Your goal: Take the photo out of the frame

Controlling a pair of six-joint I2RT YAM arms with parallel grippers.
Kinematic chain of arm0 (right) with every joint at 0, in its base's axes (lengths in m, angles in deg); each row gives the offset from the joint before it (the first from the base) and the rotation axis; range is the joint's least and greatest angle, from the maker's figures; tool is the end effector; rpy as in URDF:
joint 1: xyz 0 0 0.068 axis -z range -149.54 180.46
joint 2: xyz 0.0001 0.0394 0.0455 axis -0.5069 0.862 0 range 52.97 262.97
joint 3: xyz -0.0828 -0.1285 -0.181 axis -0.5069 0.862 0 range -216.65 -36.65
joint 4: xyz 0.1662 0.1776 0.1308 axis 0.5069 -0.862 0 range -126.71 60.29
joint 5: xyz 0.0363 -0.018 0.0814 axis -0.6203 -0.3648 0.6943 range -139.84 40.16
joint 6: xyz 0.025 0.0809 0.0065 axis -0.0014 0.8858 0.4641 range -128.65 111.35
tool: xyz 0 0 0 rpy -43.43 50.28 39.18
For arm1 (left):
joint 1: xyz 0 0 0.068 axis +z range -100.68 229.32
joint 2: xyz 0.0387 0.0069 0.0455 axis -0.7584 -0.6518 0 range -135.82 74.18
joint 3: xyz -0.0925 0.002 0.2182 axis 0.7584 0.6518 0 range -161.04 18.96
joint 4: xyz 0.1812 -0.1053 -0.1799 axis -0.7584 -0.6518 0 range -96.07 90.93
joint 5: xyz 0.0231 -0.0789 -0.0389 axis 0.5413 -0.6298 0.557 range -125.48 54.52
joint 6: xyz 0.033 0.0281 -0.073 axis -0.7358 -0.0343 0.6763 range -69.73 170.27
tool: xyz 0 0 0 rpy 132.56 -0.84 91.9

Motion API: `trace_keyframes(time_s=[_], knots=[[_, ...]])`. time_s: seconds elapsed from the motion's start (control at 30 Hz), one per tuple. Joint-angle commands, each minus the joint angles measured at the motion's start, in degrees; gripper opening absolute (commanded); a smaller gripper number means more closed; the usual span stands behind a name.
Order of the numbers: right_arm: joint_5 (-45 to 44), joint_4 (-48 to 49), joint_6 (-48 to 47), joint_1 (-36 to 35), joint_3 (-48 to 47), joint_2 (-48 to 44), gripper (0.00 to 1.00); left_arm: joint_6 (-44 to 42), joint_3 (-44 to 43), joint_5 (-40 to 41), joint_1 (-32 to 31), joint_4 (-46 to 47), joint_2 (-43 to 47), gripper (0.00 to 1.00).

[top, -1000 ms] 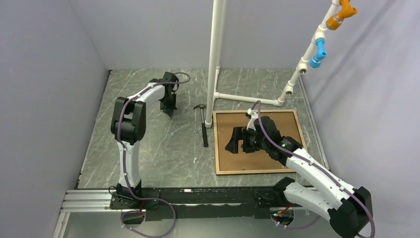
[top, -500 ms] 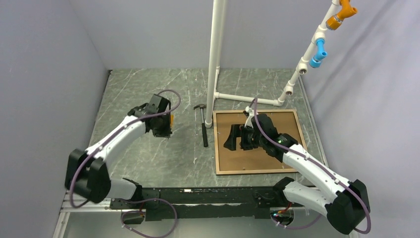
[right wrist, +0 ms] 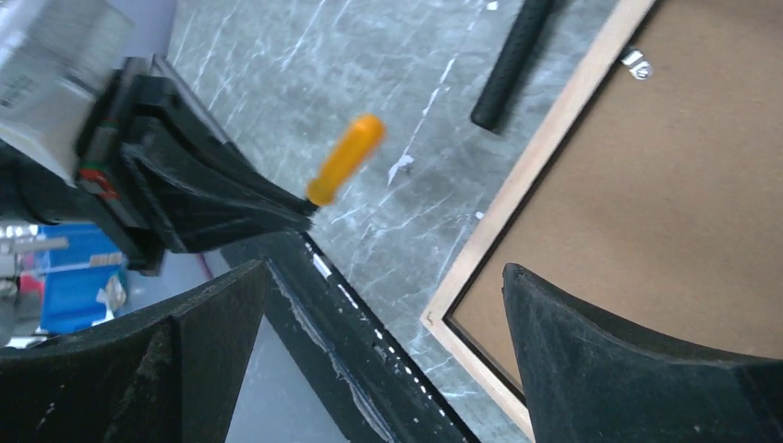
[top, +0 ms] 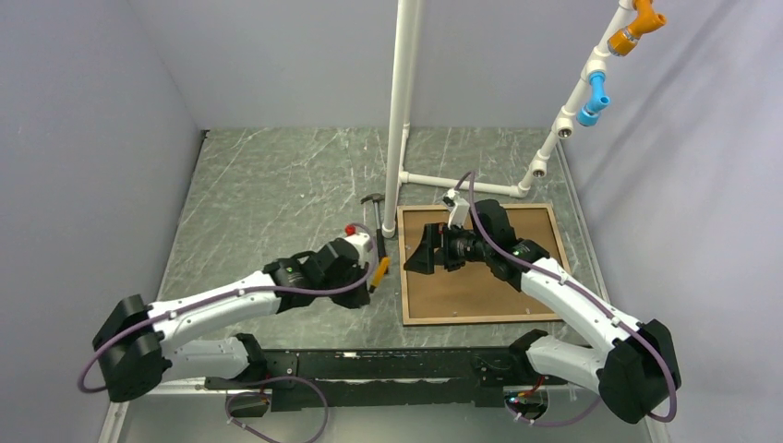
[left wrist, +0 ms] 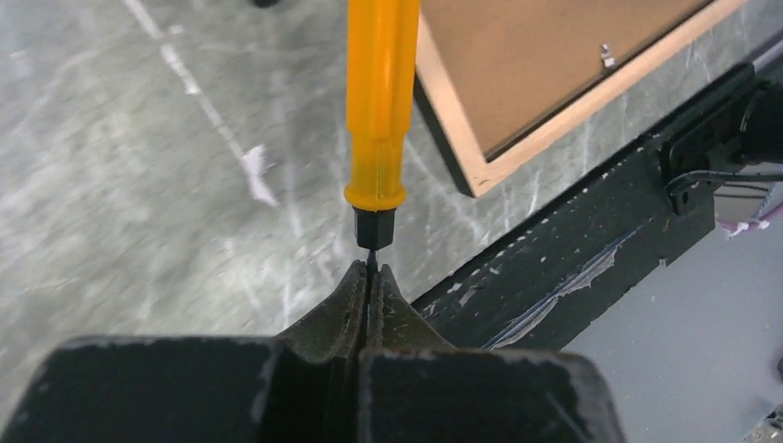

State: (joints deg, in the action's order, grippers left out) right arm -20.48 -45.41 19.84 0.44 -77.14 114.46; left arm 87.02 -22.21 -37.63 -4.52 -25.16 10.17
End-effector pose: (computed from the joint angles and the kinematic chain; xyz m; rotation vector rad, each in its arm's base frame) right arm 0.2311 0.1759 0.1923 -0.3378 2.3284 1.1051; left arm 0.1639 -0.2292 0.1594 0.3998 2.5391 -0.7182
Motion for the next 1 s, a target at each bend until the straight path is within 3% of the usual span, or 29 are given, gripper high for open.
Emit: trace_keyframes(time_s=[0.0,0.27,0.43,0.6,0.77,0.87,0.97], knots=[[8.3,4.8,-3.4,0.4,1.4,-0.8,1.00,0.0,-1.7,-0.6,-4.4,12.3,-5.0,0.00],[23.6,18.5,1.7,1.1,8.5,0.4,1.00,-6.4,-3.0,-7.7,-9.3,17.4,-8.6,0.00],[25.1,18.5,2.2,1.1,9.5,2.4,0.97,-8.7,0.1,-13.6,-9.3,19.9,-5.3,0.00],[23.9,16.0,1.2,1.0,10.8,1.4,0.94,-10.7,1.5,-12.9,-9.3,16.5,-2.0,0.00],[32.4,27.9,7.4,0.8,15.7,-0.2,0.84,-12.8,1.7,-15.4,-9.3,15.8,-1.2,0.00],[34.5,29.2,7.3,0.3,16.0,-0.7,0.75,-14.1,2.2,-17.8,-9.2,15.8,-0.8,0.00],[35.8,32.9,9.1,-0.8,16.4,-0.2,0.73,-14.2,3.2,-20.7,-8.7,17.4,0.3,0.00]])
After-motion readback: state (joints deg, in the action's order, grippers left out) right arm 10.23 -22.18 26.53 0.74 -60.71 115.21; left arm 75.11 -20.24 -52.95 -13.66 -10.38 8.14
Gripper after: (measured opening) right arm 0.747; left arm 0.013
